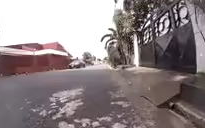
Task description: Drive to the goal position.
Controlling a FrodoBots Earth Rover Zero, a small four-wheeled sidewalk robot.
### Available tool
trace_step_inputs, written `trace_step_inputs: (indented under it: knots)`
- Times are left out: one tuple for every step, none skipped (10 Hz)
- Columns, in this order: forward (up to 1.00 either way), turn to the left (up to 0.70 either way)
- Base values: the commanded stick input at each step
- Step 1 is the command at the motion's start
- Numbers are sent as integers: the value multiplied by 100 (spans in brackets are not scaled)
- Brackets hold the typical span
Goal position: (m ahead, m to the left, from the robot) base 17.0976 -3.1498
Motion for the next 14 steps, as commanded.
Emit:
trace_step_inputs:
  knots:
    - [70,0]
    - [70,0]
    - [70,0]
    - [70,0]
    - [70,0]
    - [70,0]
    - [70,0]
    - [70,0]
    - [70,0]
    - [70,0]
    - [70,0]
    - [70,0]
    - [70,0]
    - [70,0]
